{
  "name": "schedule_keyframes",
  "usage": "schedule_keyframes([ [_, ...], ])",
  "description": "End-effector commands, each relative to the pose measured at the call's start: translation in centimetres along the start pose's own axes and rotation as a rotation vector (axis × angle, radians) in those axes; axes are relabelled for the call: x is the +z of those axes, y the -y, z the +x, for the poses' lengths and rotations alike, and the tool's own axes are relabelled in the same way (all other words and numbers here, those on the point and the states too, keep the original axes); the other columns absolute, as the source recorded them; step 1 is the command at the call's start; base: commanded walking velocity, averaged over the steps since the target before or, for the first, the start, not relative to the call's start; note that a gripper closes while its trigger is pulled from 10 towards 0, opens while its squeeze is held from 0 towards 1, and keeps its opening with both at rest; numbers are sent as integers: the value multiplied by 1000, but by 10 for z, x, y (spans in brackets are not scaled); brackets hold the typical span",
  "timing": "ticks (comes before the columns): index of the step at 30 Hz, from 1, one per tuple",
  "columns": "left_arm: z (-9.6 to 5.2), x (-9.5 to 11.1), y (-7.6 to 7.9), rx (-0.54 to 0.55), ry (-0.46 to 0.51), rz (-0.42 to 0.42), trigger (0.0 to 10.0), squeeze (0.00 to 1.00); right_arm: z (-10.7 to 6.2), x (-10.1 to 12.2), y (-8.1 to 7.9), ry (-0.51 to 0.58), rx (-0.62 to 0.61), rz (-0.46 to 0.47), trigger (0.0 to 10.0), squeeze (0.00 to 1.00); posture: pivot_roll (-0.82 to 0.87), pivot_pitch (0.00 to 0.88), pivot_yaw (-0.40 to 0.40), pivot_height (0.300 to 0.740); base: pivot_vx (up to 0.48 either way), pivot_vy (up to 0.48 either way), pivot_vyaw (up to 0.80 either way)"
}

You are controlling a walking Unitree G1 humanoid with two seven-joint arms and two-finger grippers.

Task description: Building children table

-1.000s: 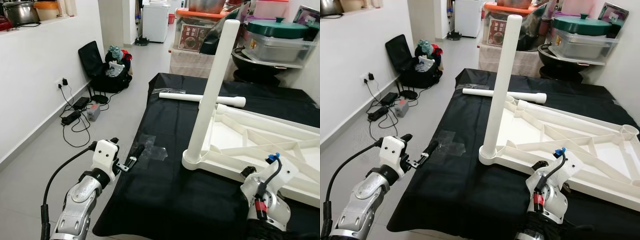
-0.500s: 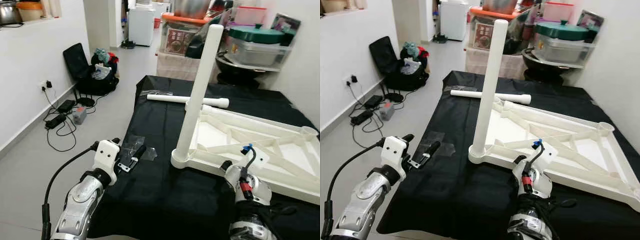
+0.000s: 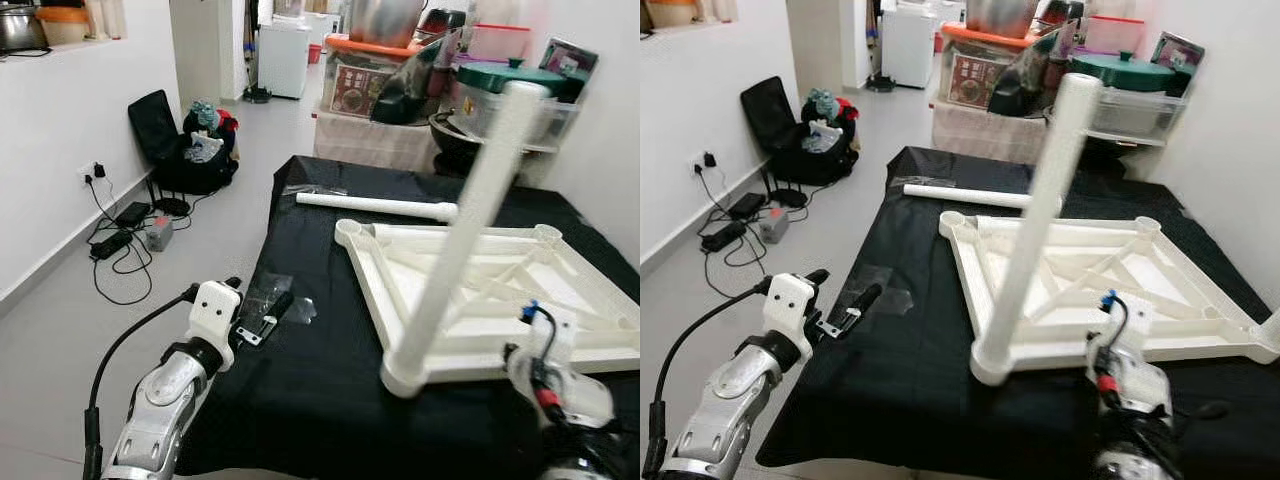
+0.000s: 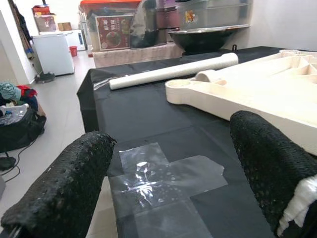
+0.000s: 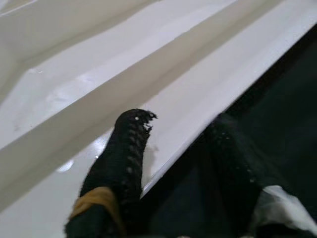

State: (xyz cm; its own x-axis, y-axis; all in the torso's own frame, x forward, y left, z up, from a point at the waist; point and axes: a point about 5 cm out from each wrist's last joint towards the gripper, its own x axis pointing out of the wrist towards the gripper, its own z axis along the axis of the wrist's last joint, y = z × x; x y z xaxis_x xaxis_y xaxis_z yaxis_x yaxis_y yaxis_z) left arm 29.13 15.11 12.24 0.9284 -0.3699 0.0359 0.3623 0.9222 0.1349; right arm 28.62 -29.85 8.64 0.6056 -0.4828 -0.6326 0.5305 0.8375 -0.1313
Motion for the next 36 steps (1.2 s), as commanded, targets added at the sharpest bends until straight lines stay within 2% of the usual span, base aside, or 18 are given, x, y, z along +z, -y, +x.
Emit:
schedule_keyframes([
  [1,1,-4,4,-23,-26,5,10000,0,9,-39,12,-170,30,-99,0,0,23,0,-111,740,0,0,0],
  [3,1,-4,4,-28,-28,6,10000,0,11,-38,23,-164,54,-140,0,0,20,0,-106,740,0,0,0],
  [6,1,-4,5,-29,-28,6,10000,0,11,-38,24,-164,79,-158,0,0,20,0,-106,740,0,0,0],
  [7,1,-4,5,-31,-30,8,10000,0,10,-39,23,-145,129,-208,0,0,21,0,-105,740,0,0,0],
  [14,1,-5,4,-36,-34,11,10000,0,9,-37,20,-64,321,-314,0,0,24,0,-101,740,0,0,0],
  [15,1,-5,4,-38,-35,12,10000,0,10,-37,23,-41,348,-353,0,0,25,0,-100,740,0,0,0],
  [18,1,-5,4,-38,-35,12,10000,0,10,-37,23,-41,348,-353,0,0,25,0,-100,740,0,0,0],
  [22,2,-5,3,-41,-36,15,10000,0,14,-39,33,-60,342,-397,0,0,28,0,-97,740,0,0,0],
  [26,2,-5,3,-43,-37,16,10000,0,16,-42,37,-75,319,-394,0,0,29,0,-90,740,0,0,0],
  [27,2,-5,3,-48,-38,19,10000,0,19,-48,42,-123,263,-368,10000,0,29,0,-87,740,0,0,0],
  [29,3,-5,3,-54,-40,21,10000,0,21,-52,45,-151,218,-333,10000,0,30,0,-81,740,0,0,0],
  [30,3,-5,4,-61,-42,25,10000,0,23,-54,49,-162,169,-264,10000,125,31,0,-80,740,0,0,0],
  [31,3,-5,4,-61,-42,25,10000,0,23,-54,49,-162,169,-264,10000,125,31,0,-80,740,0,0,0],
  [32,4,-5,4,-65,-42,28,10000,0,24,-54,52,-160,146,-184,10000,1000,30,0,-77,740,0,0,0],
  [33,4,-5,4,-65,-42,28,10000,0,24,-54,52,-160,146,-184,10000,1000,30,0,-77,740,0,0,0],
  [34,5,-5,4,-68,-43,30,10000,0,24,-52,52,-151,135,-106,10000,1000,30,0,-75,740,0,0,0],
  [35,5,-5,4,-68,-43,30,10000,0,24,-52,52,-151,135,-106,10000,1000,30,0,-75,740,0,0,0],
  [36,5,-5,4,-70,-44,31,10000,0,24,-50,54,-147,129,-49,10000,1000,28,0,-74,740,0,0,0],
])
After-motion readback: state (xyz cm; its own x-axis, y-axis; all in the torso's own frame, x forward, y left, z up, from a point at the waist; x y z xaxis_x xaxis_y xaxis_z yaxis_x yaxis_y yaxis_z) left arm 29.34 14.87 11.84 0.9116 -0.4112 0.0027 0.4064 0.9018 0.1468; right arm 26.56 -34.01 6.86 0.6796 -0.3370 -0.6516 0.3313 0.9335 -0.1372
